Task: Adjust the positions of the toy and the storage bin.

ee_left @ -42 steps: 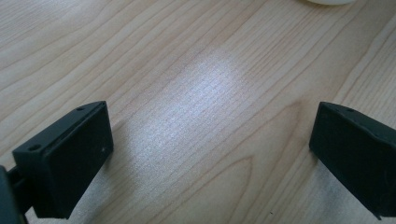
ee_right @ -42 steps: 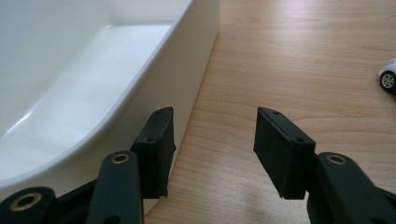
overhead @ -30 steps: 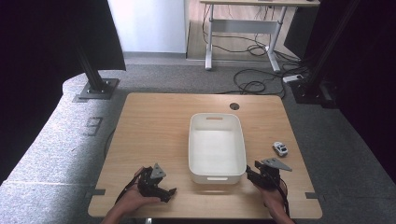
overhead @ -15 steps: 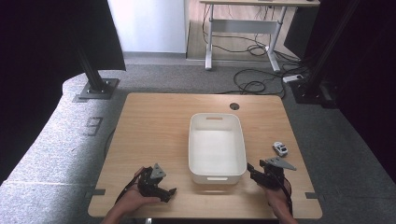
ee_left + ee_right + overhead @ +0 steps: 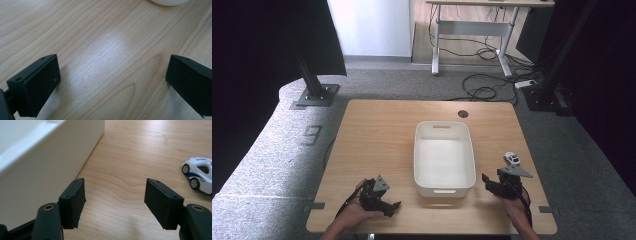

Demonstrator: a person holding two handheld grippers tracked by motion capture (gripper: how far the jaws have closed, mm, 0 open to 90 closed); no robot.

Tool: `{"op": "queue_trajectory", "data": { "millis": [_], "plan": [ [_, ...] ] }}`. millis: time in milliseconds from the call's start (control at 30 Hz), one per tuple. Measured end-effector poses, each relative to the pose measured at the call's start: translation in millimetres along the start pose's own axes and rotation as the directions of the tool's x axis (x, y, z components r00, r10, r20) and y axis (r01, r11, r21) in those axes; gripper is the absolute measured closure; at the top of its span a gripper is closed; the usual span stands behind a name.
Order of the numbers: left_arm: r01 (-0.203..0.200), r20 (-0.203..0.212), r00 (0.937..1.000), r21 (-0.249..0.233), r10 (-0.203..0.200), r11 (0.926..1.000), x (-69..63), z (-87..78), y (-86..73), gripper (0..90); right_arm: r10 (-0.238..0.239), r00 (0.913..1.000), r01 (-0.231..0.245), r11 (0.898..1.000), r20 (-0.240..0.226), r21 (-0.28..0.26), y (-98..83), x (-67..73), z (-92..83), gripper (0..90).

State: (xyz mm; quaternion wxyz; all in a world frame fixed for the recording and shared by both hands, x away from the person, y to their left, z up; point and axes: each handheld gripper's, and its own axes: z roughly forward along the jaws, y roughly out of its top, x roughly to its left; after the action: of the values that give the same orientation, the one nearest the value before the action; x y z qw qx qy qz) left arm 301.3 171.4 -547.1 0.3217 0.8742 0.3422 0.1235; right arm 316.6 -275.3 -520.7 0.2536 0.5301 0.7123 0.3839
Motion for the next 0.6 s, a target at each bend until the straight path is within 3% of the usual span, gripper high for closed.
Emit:
{"op": "queue_trajectory", "data": {
  "millis": [333, 600],
  "plan": [
    [0.0, 0.0, 1.0, 0.0, 0.0, 1.0, 0.0, 0.0, 0.0, 0.0, -0.037, 0.9992, 0.037, 0.999, 0.015, 0.022, 2.8, -13.7, 2.6, 31.9],
    [0.0, 0.0, 1.0, 0.0, 0.0, 1.0, 0.0, -0.1, 0.0, 0.0, -0.008, 0.9994, 0.008, 1.0, 0.033, -0.009, 7.4, -22.9, -1.0, 32.6]
  ]
}}
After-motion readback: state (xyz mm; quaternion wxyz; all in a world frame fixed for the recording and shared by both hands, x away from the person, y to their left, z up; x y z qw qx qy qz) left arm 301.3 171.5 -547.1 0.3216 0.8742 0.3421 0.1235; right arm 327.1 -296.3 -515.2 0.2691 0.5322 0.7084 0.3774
